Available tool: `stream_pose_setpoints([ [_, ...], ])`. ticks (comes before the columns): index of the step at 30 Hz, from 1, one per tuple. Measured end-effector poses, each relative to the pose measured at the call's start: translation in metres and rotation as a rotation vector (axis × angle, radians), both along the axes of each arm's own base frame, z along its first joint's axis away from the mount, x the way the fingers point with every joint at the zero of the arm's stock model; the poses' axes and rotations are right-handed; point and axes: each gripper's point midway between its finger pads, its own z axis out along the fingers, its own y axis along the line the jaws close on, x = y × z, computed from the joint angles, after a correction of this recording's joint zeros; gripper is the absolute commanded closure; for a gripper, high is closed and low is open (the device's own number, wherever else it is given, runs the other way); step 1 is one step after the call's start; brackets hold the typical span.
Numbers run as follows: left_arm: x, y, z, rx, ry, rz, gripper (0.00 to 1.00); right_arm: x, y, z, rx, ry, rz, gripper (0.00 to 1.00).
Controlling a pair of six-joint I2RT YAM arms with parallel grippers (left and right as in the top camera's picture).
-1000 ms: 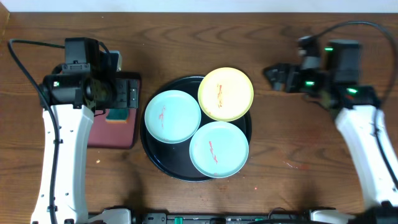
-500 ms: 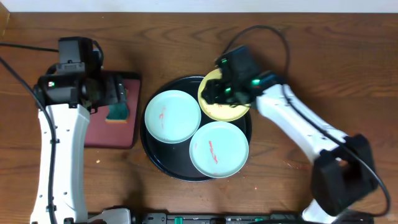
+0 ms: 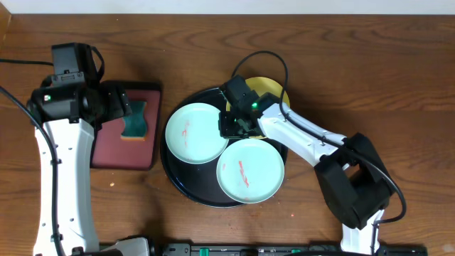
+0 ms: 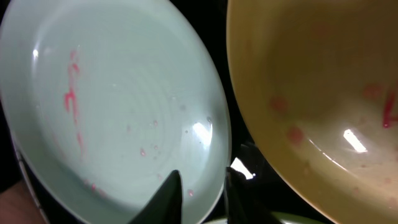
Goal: Clean dirty plates on tray and stack at the side
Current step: 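Move left gripper to the sponge and right gripper to the plates, then grip the rim of the upper light-green plate with the right gripper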
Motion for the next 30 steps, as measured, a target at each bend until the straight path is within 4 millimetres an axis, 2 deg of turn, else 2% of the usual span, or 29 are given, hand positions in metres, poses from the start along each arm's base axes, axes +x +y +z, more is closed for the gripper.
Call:
stream_pose_setpoints([
  [10,0.006,0.001,-0.030,-0.017,0.105,0.001,0.10,0.007,0.002,-0.013,-0.022,-0.006,-0.023,0.87],
  [14,0.008,0.001,-0.040,-0.021,0.136,0.001,0.10,0.005,0.004,-0.015,-0.026,-0.003,-0.024,0.80],
  [17,0.008,0.001,-0.042,-0.022,0.141,0.001,0.10,0.003,0.005,-0.013,-0.029,0.003,-0.017,0.65],
  [20,0.009,0.001,-0.041,-0.022,0.140,0.001,0.10,0.002,0.006,-0.004,-0.043,0.013,0.016,0.62],
  [26,0.009,0.002,-0.041,-0.021,0.140,0.001,0.10,0.003,0.004,0.016,-0.075,0.018,0.051,0.65],
  [30,0.009,0.002,-0.041,-0.019,0.139,0.002,0.10,0.001,0.001,0.014,-0.100,0.022,0.048,0.71],
])
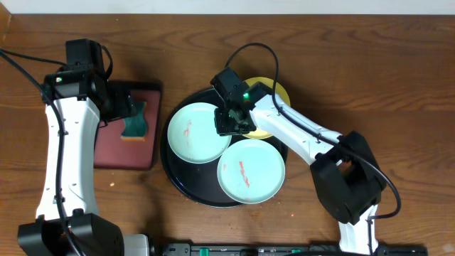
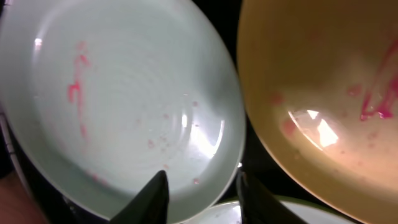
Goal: Clean dirty plates on tray and stack at the side
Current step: 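Grip the rim of the upper light-green plate with the right gripper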
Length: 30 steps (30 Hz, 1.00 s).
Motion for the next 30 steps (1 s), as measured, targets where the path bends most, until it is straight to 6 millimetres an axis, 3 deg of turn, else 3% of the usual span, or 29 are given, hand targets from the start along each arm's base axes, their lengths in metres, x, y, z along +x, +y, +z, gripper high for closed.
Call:
stream_pose_setpoints([
  [13,0.000,0.000,0.000,0.001,-0.001,0.000,0.10,-0.006,0.003,-0.033,-0.055,0.031,0.013,0.77],
  [21,0.000,0.000,0.000,0.000,-0.002,0.000,0.10,-0.008,0.001,-0.031,-0.068,0.041,0.013,0.77],
  [30,0.002,0.000,0.000,0.001,-0.006,0.000,0.10,-0.006,-0.001,-0.009,-0.098,0.051,0.011,0.76],
])
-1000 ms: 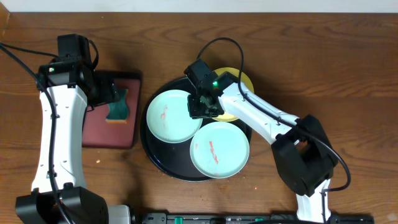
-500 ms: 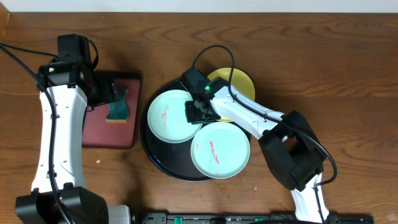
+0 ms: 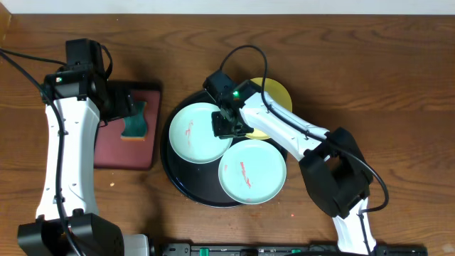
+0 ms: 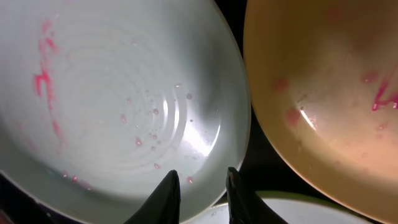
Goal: Clean dirty plates on tray and stack at the side
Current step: 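Grip the rim of the upper light-green plate with the right gripper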
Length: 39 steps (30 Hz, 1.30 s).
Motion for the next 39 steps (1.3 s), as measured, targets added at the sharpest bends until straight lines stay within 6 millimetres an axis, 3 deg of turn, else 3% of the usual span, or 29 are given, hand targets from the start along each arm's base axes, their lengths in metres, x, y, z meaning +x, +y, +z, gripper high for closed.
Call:
stream_pose_setpoints([
  [14,0.000,0.000,0.000,0.000,0.000,0.000,0.10,-0.005,-0.016,0.002,-0.043,0.047,-0.012,0.77],
  [18,0.000,0.000,0.000,0.000,0.000,0.000,0.10,0.001,-0.014,0.012,-0.031,0.031,-0.003,0.77],
  [27,0.000,0.000,0.000,0.000,0.000,0.000,0.10,0.002,-0.013,0.012,-0.028,0.028,0.010,0.79],
  [39,0.000,0.000,0.000,0.000,0.000,0.000,0.10,-0.002,-0.019,-0.014,-0.042,0.025,0.017,0.83],
])
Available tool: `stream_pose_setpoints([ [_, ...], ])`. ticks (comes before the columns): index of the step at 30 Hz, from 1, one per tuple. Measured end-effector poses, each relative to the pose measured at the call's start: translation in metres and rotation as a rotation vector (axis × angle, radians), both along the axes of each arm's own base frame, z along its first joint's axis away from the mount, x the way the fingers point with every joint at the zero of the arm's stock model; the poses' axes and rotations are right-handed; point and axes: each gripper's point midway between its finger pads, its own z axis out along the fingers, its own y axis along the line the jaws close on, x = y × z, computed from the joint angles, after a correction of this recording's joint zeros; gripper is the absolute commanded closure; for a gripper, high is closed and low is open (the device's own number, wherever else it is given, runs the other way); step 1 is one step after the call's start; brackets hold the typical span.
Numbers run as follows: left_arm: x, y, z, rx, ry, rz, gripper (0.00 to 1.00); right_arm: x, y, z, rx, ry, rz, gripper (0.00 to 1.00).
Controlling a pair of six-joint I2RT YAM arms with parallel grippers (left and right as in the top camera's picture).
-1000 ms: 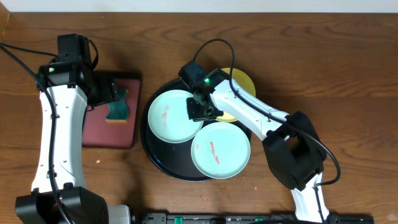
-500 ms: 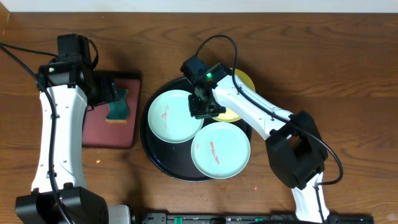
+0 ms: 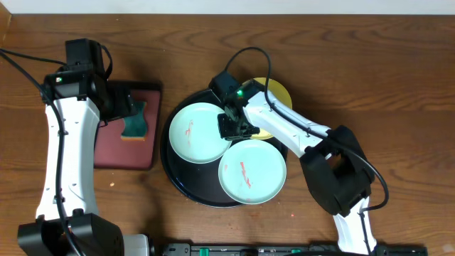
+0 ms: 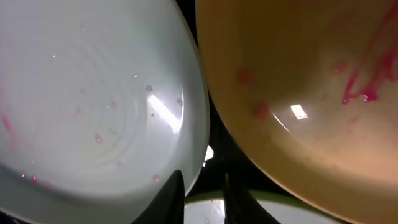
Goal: Clean dirty plates on tray and stack at the side
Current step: 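Grip the rim of the upper light-green plate with the right gripper, then grasp the green sponge from the pink tray with the left gripper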
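Note:
A black round tray (image 3: 178,181) holds three stained plates. A mint plate (image 3: 192,135) lies at the left, a second mint plate (image 3: 259,178) at the front, and a yellow plate (image 3: 279,96) at the back right. My right gripper (image 3: 232,128) hangs low where the three meet. In the right wrist view it (image 4: 204,198) is open by a narrow gap. Its left finger overlaps the rim of the left mint plate (image 4: 93,106), and the yellow plate (image 4: 311,93) lies to the right. My left gripper (image 3: 126,107) sits at the teal sponge (image 3: 134,125); its jaws are hard to read.
The sponge lies on a dark red mat (image 3: 128,153) left of the tray. The table (image 3: 370,57) is brown wood. The right arm's black cable (image 3: 249,53) loops over the back of the tray.
My right gripper has shifted a little to the right, so the mint plate's rim sits further left in the wrist view and the yellow plate fills more of it. The left arm has not moved.
My right gripper was first low at the left mint plate's right rim, and the left arm was at the sponge. Then the left arm had changed pose and the right jaws stood wider. Then they were narrower, further left. Now they sit slightly right again. All plates remain in the tray.

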Motion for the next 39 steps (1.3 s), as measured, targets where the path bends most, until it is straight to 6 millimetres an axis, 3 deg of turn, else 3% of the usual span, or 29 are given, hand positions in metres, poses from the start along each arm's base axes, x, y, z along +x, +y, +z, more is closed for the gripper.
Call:
stream_pose_setpoints([
  [9,0.000,0.000,0.000,0.000,0.000,0.000,0.10,0.006,0.006,-0.005,0.022,-0.034,0.006,0.89],
  [16,0.000,0.000,0.000,0.000,0.000,0.000,0.10,0.005,0.008,-0.023,0.002,-0.013,-0.004,0.90],
  [19,0.000,0.000,0.000,0.000,0.000,0.000,0.10,0.005,0.008,-0.022,0.007,-0.014,-0.015,0.99],
  [39,0.013,-0.001,-0.011,-0.005,-0.008,-0.032,0.10,0.012,0.015,-0.021,0.055,-0.014,-0.056,0.99],
])
